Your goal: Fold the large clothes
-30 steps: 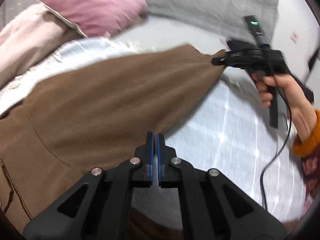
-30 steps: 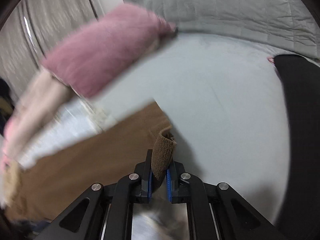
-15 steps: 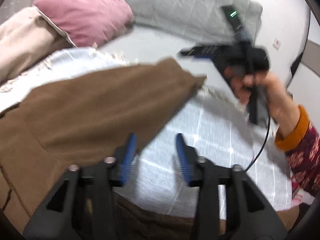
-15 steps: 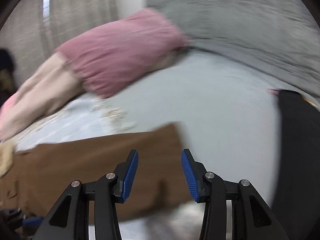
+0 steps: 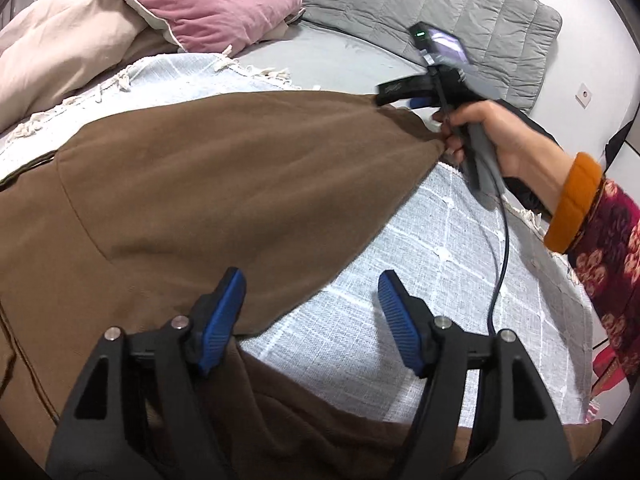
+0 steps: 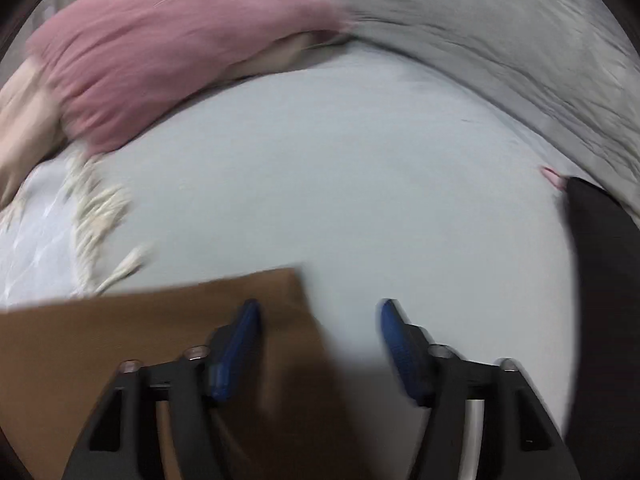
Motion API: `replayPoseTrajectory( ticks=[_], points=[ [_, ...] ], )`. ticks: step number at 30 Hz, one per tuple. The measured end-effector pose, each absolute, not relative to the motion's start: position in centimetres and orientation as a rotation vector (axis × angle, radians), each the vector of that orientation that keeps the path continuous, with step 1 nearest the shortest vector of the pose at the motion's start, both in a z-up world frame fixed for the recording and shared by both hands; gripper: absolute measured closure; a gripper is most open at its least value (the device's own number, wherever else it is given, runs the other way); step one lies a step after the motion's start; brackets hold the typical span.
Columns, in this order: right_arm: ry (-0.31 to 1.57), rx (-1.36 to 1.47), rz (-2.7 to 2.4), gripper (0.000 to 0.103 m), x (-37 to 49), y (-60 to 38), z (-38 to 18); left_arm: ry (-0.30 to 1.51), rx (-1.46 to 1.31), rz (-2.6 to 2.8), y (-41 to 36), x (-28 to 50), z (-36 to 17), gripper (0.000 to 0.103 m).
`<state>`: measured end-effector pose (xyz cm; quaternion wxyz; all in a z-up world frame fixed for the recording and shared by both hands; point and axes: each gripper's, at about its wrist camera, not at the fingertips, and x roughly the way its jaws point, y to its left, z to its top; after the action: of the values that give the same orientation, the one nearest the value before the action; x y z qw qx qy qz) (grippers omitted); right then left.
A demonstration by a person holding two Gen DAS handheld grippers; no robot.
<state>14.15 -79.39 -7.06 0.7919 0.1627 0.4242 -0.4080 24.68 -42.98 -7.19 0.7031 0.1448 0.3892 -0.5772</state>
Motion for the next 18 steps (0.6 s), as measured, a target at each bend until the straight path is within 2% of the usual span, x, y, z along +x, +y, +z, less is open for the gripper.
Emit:
replayPoseTrajectory(
  ticks=[5,9,12,18],
  points=[
    [0.814,0.369,-0.893,0.036,11.0,-77.6,-4.6,0.85,0.316,-1.254,-42.2,24.8,-6.4,0.031],
    [0.795,0.408,-0.755,0.032,8.8,-73.7,-3.6,0.838,0.29,-1.194,-41.6,24.4,-5.4,0.019],
    [0.747,0.472,-0.658,0.025,6.2,-70.4,-2.9,0.82,0.289,-1.111,-41.4,24.3,-4.5,0.016],
    [0.776,0.576,-0.554,0.023,5.3,-66.9,-3.6,0.865,0.247,-0.943,-39.4,24.3,-2.6,0.012]
  ],
)
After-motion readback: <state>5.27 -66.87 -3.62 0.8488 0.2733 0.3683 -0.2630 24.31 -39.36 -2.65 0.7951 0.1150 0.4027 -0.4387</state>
